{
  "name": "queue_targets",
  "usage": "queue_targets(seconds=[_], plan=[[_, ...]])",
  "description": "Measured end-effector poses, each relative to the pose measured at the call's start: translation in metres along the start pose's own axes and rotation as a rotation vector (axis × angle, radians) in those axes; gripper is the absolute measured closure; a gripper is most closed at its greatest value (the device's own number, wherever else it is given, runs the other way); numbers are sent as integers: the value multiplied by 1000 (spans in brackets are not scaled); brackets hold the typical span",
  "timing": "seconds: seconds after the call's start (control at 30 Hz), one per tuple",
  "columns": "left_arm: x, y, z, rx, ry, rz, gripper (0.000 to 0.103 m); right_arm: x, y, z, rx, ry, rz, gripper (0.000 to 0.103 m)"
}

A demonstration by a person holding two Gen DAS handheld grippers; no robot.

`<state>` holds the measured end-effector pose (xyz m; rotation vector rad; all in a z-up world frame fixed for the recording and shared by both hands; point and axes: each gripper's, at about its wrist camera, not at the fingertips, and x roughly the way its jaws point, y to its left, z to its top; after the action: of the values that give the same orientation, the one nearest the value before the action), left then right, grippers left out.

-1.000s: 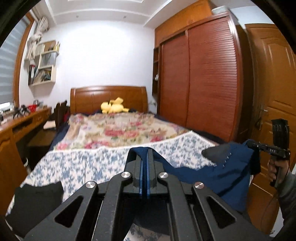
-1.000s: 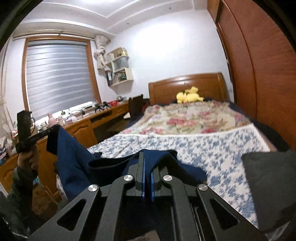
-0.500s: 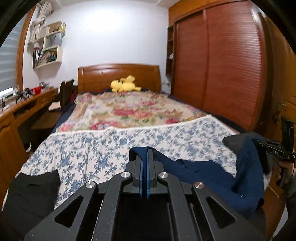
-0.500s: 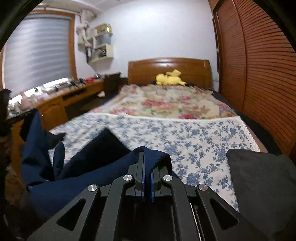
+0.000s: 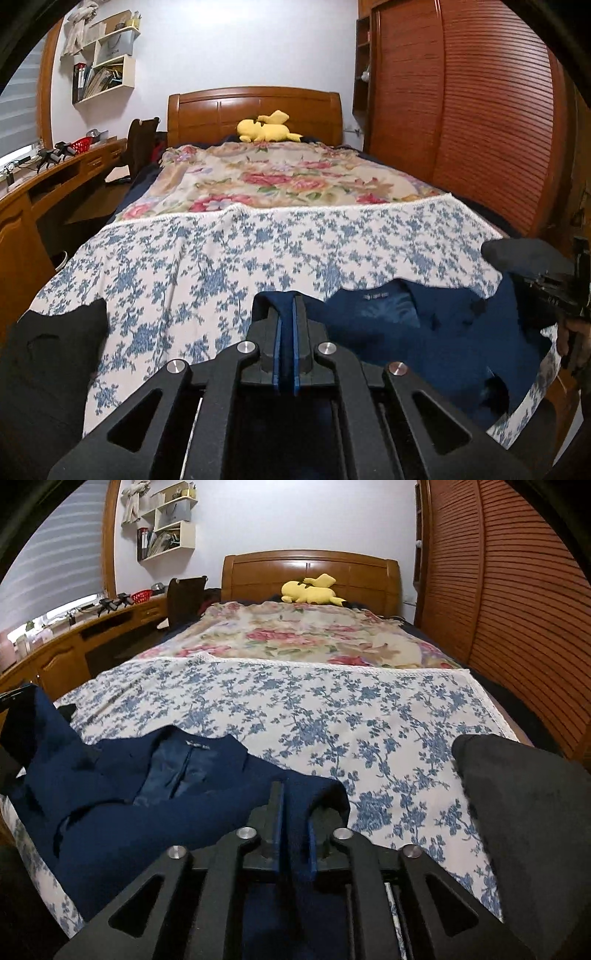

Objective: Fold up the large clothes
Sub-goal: 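Lift the hem with both grippers and fold it toward the collar, then release, then grasp the side of the folded jacket with the right gripper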

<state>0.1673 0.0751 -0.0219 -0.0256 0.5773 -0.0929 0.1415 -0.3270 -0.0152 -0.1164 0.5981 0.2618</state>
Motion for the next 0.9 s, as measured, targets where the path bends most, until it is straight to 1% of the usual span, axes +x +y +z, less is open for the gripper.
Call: queue_targets(seconds=[0.03,0.07,0.1,0.13,0.17,0.2,0.27,0.33,0.43,0.57,0.73,0.9], plan=[[0,0,-2,1,1,-4,91,-1,1,0,-5,3,-6,74],[-3,-1,-5,1,-3,-12,76,-2,2,-2,-9,1,-22,69],[-6,-3,-9,0,-15,-22,57,-3,3,-5,-11,-11,-39,62],[-8,-3,-10,-1,-25,-29,51,-5,3,-9,-13,-23,-45,58],[-10,-4,-14,-3,-36,-37,39,-9,5,-11,-17,-28,-43,58],[-12,-5,-18,-6,-43,-43,33,-13,7,-13,-23,-28,-42,56],[-15,-9,-29,-13,-53,-58,30,-20,13,-18,-39,-28,-41,53],[-15,-12,-39,-14,-51,-69,29,-25,21,-22,-59,-31,-26,50],[-14,-20,-56,9,-51,-70,29,-31,38,-28,-92,-18,22,48],[-8,-24,-70,41,-20,-97,29,-36,67,-37,-112,4,94,47],[-11,-20,-82,63,-10,-87,29,-34,105,-49,-172,40,155,43],[-19,-9,-90,36,-13,-92,29,-25,126,-58,-203,95,195,42]])
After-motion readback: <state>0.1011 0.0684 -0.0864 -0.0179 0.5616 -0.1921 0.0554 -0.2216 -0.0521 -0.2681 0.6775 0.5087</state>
